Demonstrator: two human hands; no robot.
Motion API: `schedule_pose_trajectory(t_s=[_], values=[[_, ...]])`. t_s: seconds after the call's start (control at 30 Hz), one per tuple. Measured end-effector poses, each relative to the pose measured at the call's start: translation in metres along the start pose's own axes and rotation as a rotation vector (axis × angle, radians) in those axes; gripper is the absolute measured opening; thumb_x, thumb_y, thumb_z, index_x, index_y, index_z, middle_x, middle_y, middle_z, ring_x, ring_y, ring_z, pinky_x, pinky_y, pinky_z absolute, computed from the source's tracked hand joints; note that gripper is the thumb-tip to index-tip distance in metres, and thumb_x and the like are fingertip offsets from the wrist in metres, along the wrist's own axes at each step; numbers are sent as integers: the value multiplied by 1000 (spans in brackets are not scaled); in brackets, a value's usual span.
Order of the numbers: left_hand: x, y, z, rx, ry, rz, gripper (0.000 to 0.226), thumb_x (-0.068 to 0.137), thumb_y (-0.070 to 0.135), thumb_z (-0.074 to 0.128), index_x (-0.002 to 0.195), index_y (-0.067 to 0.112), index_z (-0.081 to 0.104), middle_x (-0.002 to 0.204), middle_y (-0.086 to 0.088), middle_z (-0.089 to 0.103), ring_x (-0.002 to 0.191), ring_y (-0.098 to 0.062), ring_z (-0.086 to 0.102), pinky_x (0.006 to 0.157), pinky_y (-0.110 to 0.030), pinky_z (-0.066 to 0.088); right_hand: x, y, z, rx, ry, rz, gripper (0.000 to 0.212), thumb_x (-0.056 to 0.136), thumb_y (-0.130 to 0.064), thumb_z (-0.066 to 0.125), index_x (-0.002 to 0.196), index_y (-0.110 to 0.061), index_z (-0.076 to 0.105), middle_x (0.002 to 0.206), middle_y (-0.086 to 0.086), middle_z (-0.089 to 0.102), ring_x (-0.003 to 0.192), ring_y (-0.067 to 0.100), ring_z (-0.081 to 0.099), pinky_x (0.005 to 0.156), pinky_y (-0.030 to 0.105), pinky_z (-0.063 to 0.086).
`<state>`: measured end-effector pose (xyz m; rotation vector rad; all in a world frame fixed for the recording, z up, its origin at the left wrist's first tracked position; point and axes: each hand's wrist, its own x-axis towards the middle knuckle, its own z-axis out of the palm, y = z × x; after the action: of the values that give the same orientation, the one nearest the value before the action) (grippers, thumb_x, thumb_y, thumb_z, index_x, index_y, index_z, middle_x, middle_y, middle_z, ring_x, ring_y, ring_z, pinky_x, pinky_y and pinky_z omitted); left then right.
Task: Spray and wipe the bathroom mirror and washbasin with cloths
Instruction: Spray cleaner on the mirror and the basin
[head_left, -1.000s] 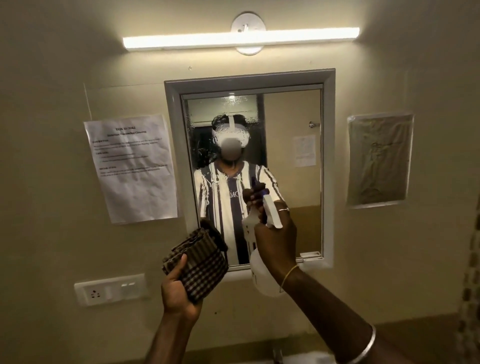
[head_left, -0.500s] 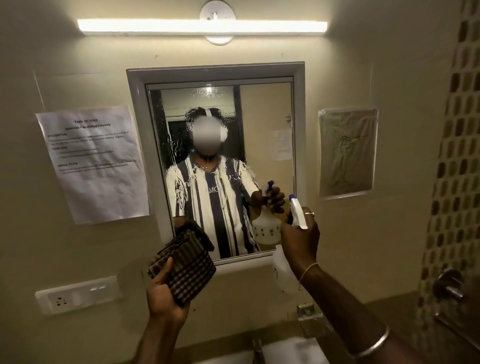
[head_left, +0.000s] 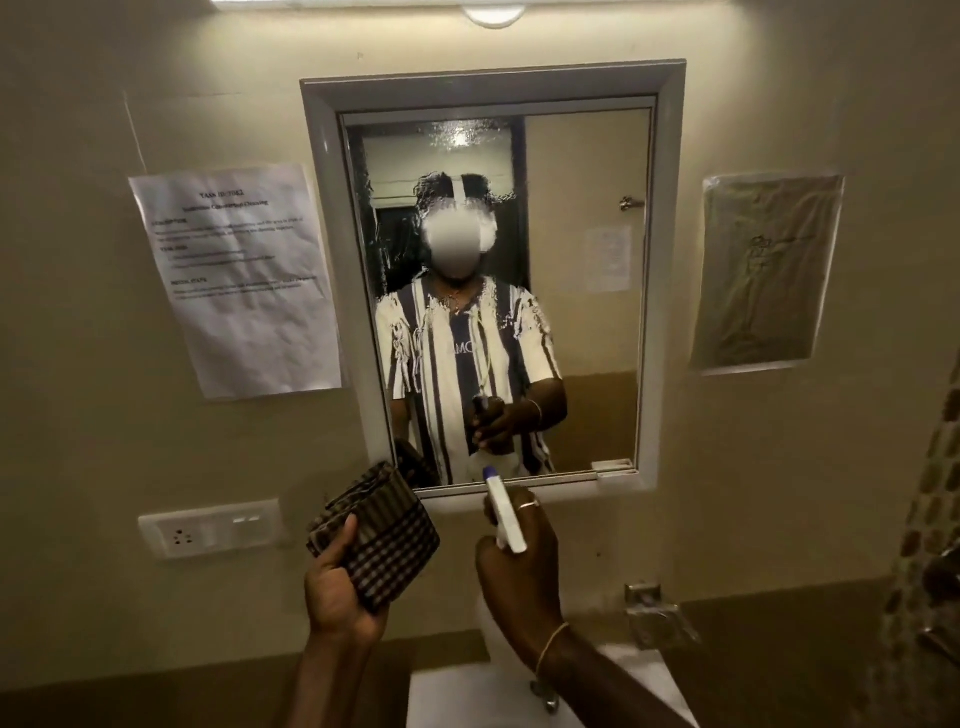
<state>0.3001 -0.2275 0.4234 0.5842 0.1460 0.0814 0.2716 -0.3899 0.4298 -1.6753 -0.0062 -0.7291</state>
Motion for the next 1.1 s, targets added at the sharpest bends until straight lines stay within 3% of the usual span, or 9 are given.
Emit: schedule_pose_trajectory(t_s=[0.1,0.23,0.4,0.5,0.6,0.7,0.83,1.0,1.1], values=[[-1,2,-8,18,6,12,36,100,26,53,128,11,69,125,-19,72,105,-37,73,76,-52,64,-11,-2,16,-19,-9,-13,42,72,13,59,102,-16,65,92,-2,61,84,8,58,72,14,48],[-1,4,-15,54,-4,6,40,103,27,49,138,10,62,130,-20,70,115,-40,68,83,-52,63,-18,0,25,-14,-17,14,42,77,10,60,98,-25,61,91,-1,59,84,16,60,74,30,55],[2,0,-16,54,-18,4,36,100,27,52,127,12,69,131,-19,69,119,-41,65,92,-55,59,-19,-4,9,-1,51,-23,43,80,16,64,109,-15,64,97,-3,61,93,0,59,77,7,47],[3,-4,-15,52,-40,4,31,95,27,56,107,14,82,122,-18,74,108,-40,72,85,-56,61,-13,-3,-11,14,127,-33,41,79,19,61,107,-10,66,95,0,63,92,-5,57,76,2,44],[2,-7,-13,49,-60,-12,28,86,28,62,97,16,85,120,-19,74,105,-39,73,84,-57,61,-6,5,-28,28,186,-8,44,81,18,61,101,-20,65,93,1,64,88,5,61,74,7,48],[2,-11,-10,45,-71,-28,34,83,29,64,105,11,82,127,-21,71,114,-42,69,89,-60,56,0,13,-41,57,221,23,54,82,17,61,96,-36,60,94,3,65,89,15,65,74,19,52],[3,-19,-1,37,-109,-49,41,72,30,76,107,10,81,129,-21,70,115,-42,69,90,-61,55,5,20,-58,35,266,35,46,80,17,61,96,-26,63,91,-1,63,84,9,62,72,15,49],[4,-26,7,22,-147,-50,30,85,29,60,95,15,85,121,-18,74,99,-35,76,82,-53,62,13,26,-74,3,335,57,36,81,16,61,99,-15,63,91,1,62,81,9,60,66,9,46],[5,-27,8,26,-154,-51,31,84,29,60,97,15,85,122,-17,74,104,-35,74,83,-52,62,18,37,-81,16,394,82,34,86,12,63,97,-20,61,87,-1,61,81,12,62,66,20,47]])
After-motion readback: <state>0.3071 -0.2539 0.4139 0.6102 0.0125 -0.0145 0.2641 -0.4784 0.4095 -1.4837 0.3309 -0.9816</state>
